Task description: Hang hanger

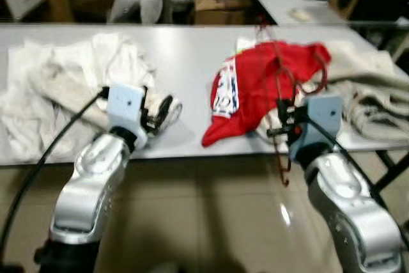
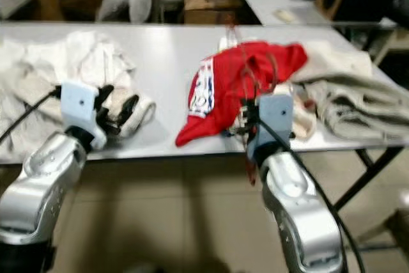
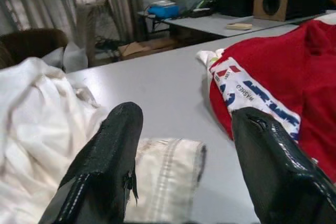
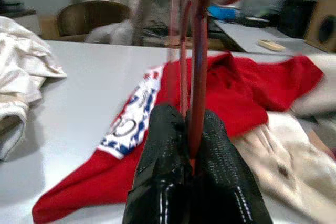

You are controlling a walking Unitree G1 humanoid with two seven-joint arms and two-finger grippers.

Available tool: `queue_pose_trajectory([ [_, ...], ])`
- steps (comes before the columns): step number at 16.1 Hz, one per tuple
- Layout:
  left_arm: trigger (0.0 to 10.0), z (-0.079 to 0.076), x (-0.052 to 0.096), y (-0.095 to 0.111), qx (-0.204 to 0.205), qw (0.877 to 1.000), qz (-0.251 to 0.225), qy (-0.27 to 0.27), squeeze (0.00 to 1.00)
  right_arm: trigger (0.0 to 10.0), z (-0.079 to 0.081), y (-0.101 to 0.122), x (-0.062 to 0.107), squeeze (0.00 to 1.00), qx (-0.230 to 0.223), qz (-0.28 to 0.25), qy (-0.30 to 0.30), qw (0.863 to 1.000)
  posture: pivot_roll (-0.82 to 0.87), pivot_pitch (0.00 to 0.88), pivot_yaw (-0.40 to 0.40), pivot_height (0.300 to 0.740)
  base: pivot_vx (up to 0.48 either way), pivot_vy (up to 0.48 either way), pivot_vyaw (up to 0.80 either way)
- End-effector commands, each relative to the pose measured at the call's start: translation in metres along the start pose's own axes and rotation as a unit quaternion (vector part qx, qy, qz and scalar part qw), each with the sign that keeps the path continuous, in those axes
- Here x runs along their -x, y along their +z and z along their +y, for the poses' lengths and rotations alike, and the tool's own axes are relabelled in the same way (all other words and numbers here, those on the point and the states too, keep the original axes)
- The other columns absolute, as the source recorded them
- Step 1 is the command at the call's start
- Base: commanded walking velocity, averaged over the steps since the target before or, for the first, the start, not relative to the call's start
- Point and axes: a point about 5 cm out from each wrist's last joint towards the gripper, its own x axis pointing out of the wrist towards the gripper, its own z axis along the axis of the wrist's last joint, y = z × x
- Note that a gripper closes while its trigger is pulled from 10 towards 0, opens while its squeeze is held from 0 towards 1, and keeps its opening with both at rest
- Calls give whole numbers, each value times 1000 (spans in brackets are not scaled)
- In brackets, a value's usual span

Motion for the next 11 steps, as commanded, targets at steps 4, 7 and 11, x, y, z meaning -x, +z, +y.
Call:
queue_pose_trajectory([
  [4,10000,1,0,-2,-6,1000,7,5,0,10000,1,-2,0,0,-2,-4,-1,1000,1,0,19,723,0,354,0],
  [7,10000,2,-1,-3,-7,1000,7,4,0,10000,3,-5,1,0,-3,-3,-1,1000,-2,0,25,723,0,360,0],
  [11,10000,3,-2,-4,-8,1000,8,4,0,10000,6,-12,4,0,-5,9,15,1000,-2,0,27,723,0,356,0],
])
